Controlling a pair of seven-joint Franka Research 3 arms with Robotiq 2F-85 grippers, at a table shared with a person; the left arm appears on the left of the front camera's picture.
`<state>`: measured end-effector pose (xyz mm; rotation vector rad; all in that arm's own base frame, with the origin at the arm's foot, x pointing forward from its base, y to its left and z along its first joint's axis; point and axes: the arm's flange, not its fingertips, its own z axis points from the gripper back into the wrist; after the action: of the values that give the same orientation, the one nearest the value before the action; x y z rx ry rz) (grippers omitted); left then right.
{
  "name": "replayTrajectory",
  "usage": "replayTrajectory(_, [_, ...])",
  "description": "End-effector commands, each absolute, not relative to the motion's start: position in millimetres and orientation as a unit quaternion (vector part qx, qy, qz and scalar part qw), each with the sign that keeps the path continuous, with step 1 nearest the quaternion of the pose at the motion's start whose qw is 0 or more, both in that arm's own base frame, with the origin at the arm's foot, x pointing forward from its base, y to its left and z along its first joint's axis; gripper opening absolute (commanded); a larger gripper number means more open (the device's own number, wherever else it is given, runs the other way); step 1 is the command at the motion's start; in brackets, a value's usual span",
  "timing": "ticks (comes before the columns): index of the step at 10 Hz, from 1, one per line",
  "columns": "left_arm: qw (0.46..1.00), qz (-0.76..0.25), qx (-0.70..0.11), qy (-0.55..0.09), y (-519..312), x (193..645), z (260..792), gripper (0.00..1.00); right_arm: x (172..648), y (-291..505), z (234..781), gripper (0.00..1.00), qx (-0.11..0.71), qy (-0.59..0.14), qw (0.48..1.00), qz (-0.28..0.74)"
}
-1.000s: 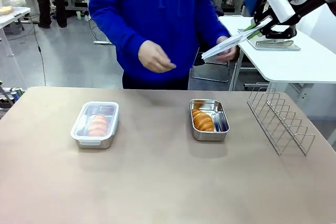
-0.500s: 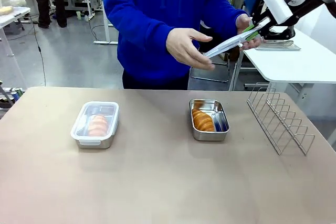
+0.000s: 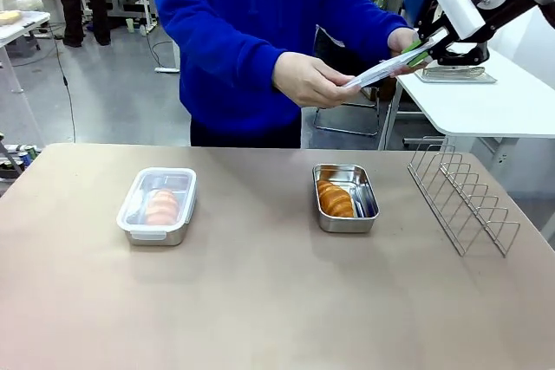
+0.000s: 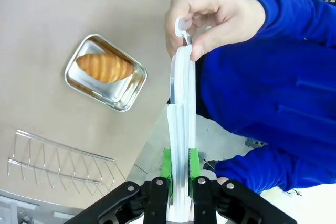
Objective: Place the bread in airtight containers.
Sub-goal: Release when the human grabs the Airtight Container lid.
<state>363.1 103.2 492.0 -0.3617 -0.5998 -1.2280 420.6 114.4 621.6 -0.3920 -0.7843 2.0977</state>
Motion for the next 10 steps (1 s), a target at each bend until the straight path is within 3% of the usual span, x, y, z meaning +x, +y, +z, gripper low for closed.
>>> replayTrajectory(1, [0.755,-0.571,-0.168,-0.277,103.4,361.4,492.3,1.0,419.4,112.5,623.5,0.0,-0.155,-0.317,0.417,0.838])
replayTrajectory(8, [0.755,-0.571,-0.168,-0.277,103.4,361.4,492.3,1.0,419.4,112.5,623.5,0.0,-0.155,-0.317,0.417,0.838])
replayTrajectory(9, [0.755,-0.571,-0.168,-0.277,103.4,361.4,492.3,1.0,420.1,114.6,622.2,0.66,-0.157,-0.313,0.42,0.837])
replayTrajectory(10, [0.755,-0.571,-0.168,-0.277,103.4,361.4,492.3,1.0,420.7,107.5,626.7,0.71,-0.134,-0.294,0.462,0.826])
